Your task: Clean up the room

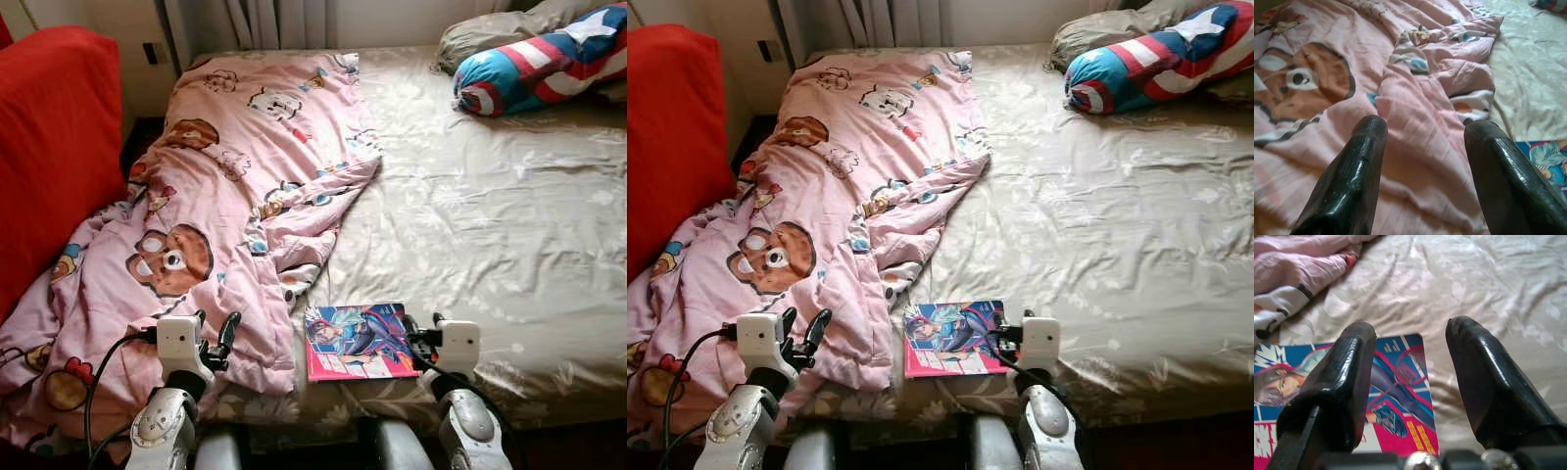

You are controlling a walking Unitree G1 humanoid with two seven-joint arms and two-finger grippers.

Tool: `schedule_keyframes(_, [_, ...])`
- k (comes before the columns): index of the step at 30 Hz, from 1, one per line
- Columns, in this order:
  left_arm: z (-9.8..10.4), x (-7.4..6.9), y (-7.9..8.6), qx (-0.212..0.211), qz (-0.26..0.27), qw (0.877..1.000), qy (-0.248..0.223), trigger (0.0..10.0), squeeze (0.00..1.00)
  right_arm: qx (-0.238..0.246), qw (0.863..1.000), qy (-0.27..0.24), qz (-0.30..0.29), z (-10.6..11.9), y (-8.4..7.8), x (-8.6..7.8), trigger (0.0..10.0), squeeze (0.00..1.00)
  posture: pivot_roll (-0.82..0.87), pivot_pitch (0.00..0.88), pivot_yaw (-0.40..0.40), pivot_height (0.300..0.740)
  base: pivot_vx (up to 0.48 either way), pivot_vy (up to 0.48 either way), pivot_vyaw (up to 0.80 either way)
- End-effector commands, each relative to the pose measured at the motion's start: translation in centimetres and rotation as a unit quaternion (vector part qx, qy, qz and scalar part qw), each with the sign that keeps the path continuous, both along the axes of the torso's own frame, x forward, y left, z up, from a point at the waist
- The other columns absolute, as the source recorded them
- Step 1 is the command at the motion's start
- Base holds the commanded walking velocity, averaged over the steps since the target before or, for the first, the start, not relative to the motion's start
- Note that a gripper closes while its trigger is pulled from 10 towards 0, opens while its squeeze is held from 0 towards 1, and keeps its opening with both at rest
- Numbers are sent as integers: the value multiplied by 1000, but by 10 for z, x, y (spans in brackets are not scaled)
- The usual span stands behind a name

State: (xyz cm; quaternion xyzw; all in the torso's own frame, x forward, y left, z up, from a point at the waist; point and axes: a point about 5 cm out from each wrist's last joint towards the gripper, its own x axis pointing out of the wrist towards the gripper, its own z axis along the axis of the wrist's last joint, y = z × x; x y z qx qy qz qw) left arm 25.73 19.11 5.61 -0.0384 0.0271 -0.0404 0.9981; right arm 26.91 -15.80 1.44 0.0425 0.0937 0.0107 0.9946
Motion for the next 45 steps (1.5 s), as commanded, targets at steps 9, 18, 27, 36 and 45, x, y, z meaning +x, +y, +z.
schedule_keyframes(9, [-2, -3, 4, 4, -1, 1000, 9, 10000, 0, -10, 999, 35, -39, -10, -8, -3, 10000, 0, -59, 185, 16, 600, 0, 0, 0])
schedule_keyframes(18, [-1, -1, 4, 7, -6, 1000, 9, 10000, 0, -8, 999, 28, -42, -11, -11, -6, 10000, 0, -56, 198, 26, 585, 0, 0, 0])
schedule_keyframes(27, [-3, -11, 9, 22, -11, 1000, 19, 10000, 0, 39, 995, 39, -77, -12, -18, 1, 10000, 0, -23, 224, 47, 585, 0, 0, 0])
schedule_keyframes(36, [-1, -28, 18, 43, -19, 998, 31, 10000, 0, 92, 990, 43, -99, -11, -23, 9, 10000, 0, 29, 285, 90, 585, 0, 0, 0])
schedule_keyframes(45, [0, -45, 28, 56, -19, 997, 50, 10000, 0, 108, 989, 31, -101, -7, -25, 14, 10000, 0, 63, 320, 118, 585, 0, 0, 0])
